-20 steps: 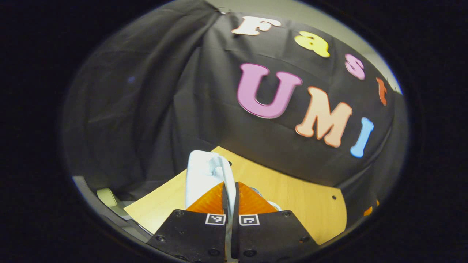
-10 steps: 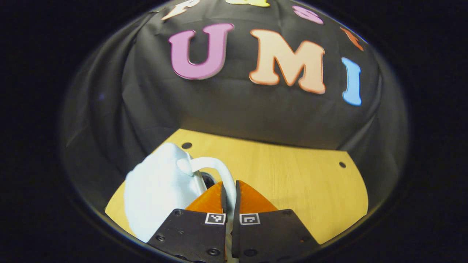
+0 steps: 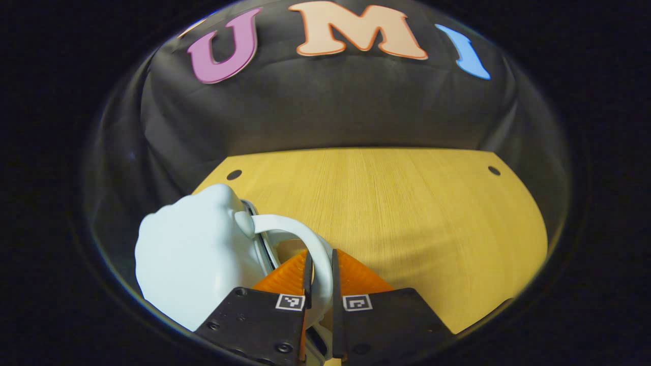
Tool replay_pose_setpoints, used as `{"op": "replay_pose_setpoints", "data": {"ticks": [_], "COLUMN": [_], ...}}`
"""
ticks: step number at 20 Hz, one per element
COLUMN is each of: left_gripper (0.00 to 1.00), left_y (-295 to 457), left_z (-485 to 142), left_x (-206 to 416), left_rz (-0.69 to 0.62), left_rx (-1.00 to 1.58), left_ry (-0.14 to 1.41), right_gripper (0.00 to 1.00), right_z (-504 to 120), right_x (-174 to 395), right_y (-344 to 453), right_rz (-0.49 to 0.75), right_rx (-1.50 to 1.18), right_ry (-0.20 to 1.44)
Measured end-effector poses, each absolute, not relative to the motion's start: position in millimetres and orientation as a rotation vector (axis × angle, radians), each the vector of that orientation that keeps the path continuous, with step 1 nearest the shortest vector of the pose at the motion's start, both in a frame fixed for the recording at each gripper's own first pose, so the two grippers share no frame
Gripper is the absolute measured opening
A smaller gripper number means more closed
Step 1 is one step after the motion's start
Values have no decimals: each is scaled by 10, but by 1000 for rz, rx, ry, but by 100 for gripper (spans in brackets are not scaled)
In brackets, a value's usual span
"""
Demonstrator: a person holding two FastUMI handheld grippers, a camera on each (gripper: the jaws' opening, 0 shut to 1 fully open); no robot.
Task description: First open the suitcase, pack the skin care products into it, and then close the suitcase.
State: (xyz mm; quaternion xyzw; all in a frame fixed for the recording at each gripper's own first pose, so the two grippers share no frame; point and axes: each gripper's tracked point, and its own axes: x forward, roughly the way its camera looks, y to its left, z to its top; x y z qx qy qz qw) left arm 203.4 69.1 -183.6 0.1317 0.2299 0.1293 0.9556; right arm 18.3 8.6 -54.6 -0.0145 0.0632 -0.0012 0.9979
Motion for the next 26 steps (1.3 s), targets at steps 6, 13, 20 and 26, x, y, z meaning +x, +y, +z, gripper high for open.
{"op": "replay_pose_setpoints", "data": {"ticks": [6,13,20,26], "left_gripper": [92,96,95,95], "left_y": [395,-104,-162,-261], "left_z": [-1488,-481,-35,57], "left_x": [1879,1026,395,312], "left_rz": [157,93,141,132], "left_rx": [280,81,-3,33], "left_ry": [372,95,-62,-89], "right_gripper": [97,97,97,97], "right_z": [-520,-403,-330,-345], "right_x": [223,357,382,361], "right_y": [57,140,208,258], "right_rz": [22,91,129,133], "right_rx": [-4,50,68,110], "right_ry": [112,81,53,50]}}
